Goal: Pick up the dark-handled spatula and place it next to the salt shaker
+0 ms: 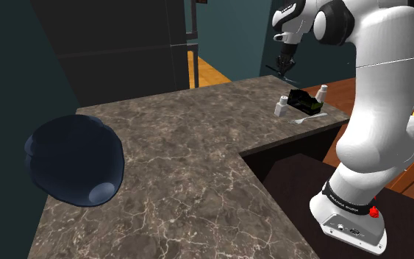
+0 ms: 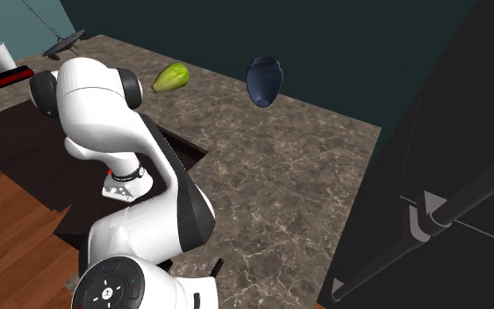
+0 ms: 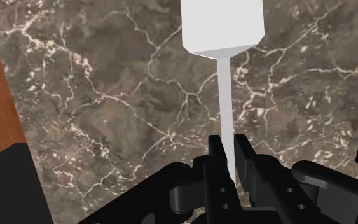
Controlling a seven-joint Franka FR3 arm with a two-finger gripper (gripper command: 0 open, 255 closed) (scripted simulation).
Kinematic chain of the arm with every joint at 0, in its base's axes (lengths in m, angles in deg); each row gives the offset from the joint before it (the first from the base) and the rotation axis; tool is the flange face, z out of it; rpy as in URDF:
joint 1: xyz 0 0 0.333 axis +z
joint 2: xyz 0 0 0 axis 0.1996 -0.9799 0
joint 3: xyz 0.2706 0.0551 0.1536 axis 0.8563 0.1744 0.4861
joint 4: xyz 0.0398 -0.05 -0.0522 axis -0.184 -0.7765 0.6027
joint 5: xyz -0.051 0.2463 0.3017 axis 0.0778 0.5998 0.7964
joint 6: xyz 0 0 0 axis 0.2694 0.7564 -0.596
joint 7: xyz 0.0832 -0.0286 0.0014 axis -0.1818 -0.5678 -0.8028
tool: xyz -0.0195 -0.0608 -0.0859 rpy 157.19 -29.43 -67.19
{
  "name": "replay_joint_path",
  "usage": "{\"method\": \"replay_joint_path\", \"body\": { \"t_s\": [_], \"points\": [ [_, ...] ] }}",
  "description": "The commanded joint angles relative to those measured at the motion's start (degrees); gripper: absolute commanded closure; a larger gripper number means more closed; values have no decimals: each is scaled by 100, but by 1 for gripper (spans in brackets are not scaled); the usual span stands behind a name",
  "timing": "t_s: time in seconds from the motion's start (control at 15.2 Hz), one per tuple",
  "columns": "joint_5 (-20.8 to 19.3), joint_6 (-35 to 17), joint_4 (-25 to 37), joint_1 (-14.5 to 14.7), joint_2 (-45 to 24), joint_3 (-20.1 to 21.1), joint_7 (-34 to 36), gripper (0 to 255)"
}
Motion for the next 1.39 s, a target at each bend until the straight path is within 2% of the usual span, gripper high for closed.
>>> {"method": "replay_joint_path", "body": {
  "t_s": [0.0, 0.79, 1.25, 1.32],
  "points": [
    [26, -132, -93, -6, -42, 10, -32, 255],
    [210, -882, -583, -21, -340, 107, -186, 255],
    [210, -882, -583, -21, -340, 107, -186, 255],
    [210, -882, -584, -21, -340, 107, -186, 0]
  ]
}}
